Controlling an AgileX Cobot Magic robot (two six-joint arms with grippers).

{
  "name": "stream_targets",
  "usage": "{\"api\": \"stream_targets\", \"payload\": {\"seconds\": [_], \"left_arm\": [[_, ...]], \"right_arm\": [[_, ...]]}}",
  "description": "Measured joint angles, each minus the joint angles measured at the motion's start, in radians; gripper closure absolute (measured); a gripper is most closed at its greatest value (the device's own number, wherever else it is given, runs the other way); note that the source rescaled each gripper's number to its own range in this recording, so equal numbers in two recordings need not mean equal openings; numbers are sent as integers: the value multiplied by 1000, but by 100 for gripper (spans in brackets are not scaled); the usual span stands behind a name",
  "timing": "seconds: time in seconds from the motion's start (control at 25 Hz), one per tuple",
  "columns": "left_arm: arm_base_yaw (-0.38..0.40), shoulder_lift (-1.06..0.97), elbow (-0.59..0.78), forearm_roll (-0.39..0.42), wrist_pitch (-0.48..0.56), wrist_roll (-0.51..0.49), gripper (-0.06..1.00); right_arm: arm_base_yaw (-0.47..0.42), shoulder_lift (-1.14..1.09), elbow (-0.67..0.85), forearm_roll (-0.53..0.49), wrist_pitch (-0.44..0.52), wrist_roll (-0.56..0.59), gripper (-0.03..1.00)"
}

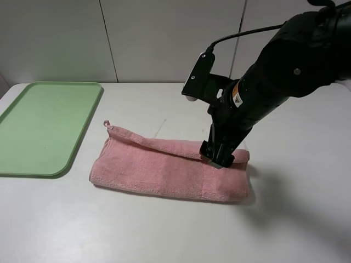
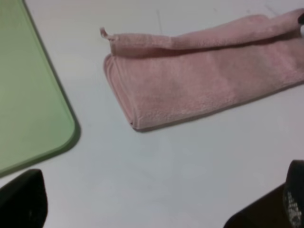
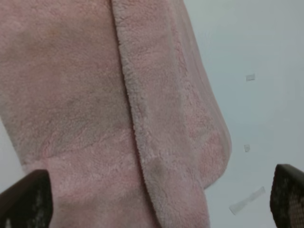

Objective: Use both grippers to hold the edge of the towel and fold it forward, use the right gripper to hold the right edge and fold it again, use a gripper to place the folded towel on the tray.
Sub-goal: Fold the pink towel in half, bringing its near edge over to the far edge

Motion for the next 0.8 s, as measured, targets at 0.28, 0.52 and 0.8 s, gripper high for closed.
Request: {"api": "stream_targets", "payload": {"seconds": [0.28, 0.52, 0.8], "left_arm": [[0, -5, 6, 76, 9, -65, -5], [0, -5, 6, 81, 9, -68, -5], [157, -5, 6, 81, 9, -69, -5]], "right_arm": [[0, 0, 0, 32, -3, 0, -3], [0, 0, 0, 142, -4, 28, -3], [0, 0, 0, 214, -7, 177, -3]]}}
